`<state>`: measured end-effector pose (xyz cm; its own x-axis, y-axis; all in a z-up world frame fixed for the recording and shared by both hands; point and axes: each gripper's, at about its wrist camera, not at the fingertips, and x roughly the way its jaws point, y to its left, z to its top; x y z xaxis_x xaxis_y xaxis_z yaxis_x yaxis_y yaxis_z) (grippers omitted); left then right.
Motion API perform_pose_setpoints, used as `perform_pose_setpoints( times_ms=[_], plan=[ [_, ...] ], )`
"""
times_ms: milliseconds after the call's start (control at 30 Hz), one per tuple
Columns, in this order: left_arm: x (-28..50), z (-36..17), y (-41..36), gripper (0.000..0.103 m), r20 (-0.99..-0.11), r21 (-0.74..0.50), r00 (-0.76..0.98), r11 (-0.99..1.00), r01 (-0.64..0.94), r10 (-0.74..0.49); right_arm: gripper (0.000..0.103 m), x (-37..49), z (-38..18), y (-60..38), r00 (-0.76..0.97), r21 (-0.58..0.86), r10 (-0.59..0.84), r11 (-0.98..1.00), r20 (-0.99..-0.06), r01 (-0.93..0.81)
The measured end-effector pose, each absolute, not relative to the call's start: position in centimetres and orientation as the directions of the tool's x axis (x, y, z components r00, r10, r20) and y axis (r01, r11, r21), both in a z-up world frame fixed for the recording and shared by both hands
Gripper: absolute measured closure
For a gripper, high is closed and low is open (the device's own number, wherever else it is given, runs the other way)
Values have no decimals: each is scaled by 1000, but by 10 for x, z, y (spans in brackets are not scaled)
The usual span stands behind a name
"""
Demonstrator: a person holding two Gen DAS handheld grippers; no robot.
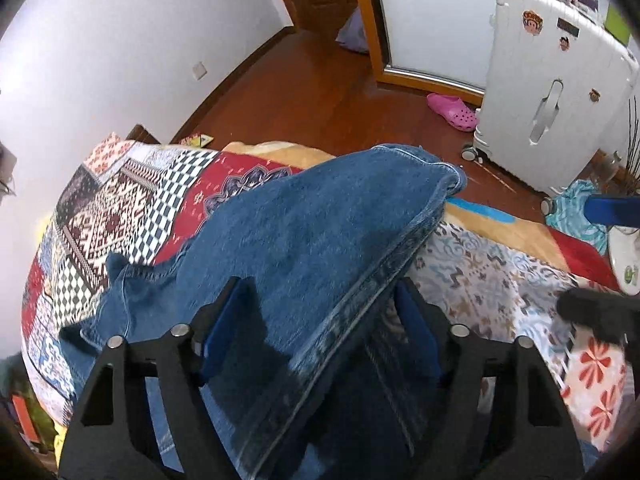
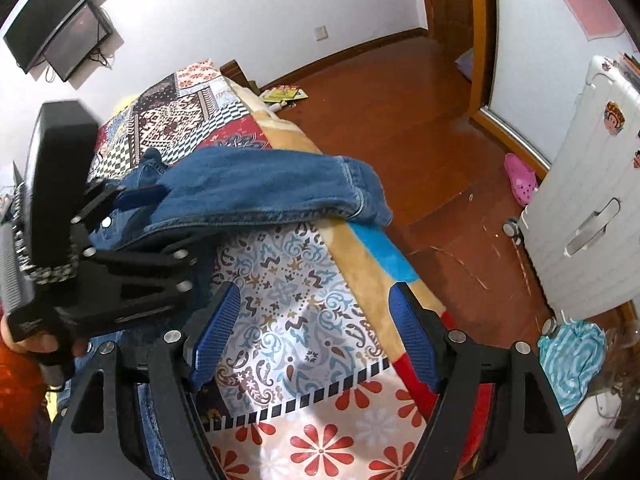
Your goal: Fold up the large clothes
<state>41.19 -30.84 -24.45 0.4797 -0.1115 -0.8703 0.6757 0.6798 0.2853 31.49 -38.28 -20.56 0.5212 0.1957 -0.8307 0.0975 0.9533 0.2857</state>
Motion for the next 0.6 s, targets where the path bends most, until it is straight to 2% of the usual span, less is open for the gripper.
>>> perform_pose_setpoints(
  times_ms=[33,67,167,200,433,600],
  plan=[
    [413,-250,-312,54,-870,304,483,665,683,-98,29,315,-206,-381,518,282,195,955,-833,93],
    [415,-254,-313,57,-875,307,477,662,684,-87,29,315,-206,-379,516,276,193,957,-835,89],
    [418,-247,-309,77,-877,255,464,694,673,-128,29,314,-204,-375,513,259,185,963,-838,76],
    [421,-242,-307,90,-880,226,452,710,667,-143,29,313,-203,-374,513,256,185,964,-838,72],
    [431,-169,-250,93,-827,10,471,830,558,-307,29,313,-195,-366,519,263,201,964,-831,47],
    [417,-123,-178,93,-764,-76,542,882,465,-351,29,317,-188,-347,525,264,228,964,-820,-7]
  ],
)
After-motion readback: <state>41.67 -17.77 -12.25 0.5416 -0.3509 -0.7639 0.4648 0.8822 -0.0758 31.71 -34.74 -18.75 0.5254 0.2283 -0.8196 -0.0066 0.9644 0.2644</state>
